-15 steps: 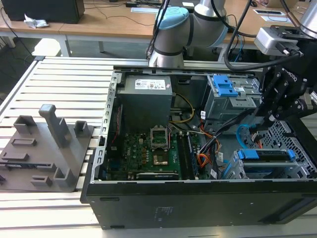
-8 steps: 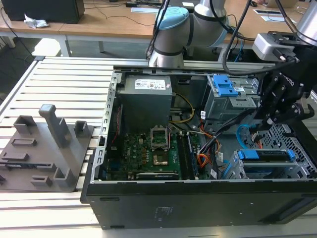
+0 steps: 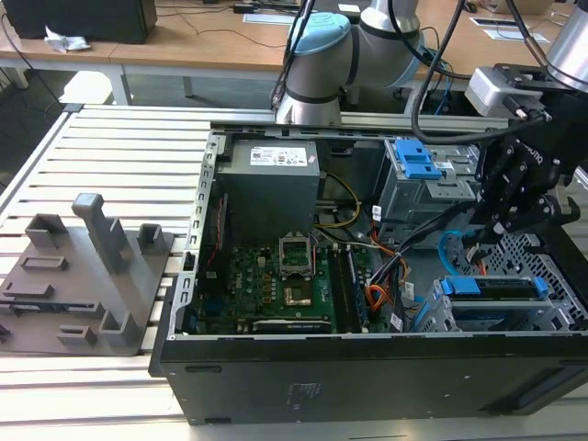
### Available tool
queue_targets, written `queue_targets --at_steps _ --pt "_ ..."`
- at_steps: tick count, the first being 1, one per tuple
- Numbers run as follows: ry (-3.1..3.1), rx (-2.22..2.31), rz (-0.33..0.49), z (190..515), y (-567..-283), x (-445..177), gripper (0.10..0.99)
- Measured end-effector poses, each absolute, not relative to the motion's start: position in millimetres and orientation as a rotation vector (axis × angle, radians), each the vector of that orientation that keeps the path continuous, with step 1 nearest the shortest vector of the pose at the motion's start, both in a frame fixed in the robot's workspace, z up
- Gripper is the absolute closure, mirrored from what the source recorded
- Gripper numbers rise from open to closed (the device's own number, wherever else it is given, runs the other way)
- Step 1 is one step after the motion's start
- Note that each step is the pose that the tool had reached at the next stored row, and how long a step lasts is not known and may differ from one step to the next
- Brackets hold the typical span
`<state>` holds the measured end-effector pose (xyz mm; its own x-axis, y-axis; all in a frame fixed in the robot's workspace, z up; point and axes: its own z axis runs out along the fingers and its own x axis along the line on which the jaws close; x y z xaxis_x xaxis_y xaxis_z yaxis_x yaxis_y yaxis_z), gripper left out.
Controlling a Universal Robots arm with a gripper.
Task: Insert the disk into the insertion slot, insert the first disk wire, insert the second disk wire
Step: 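Insert the first disk wire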
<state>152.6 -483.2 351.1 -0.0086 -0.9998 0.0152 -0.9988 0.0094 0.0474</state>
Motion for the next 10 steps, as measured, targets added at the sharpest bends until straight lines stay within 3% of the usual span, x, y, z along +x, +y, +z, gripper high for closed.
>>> queue_targets --at_steps 3,4,5,6,10 --pt "-2.2 2.18 -0.035 350.8 -483.2 152.6 0.737" --pt "-2.199 2.18 -0.035 350.7 -483.2 152.6 0.867" --pt "-2.199 2.18 -0.035 350.6 -483.2 152.6 0.867" --pt "-2.199 2.18 -0.034 350.6 -483.2 152.6 0.922" --pt "-2.199 2.179 -0.033 350.2 -483.2 152.6 0.925"
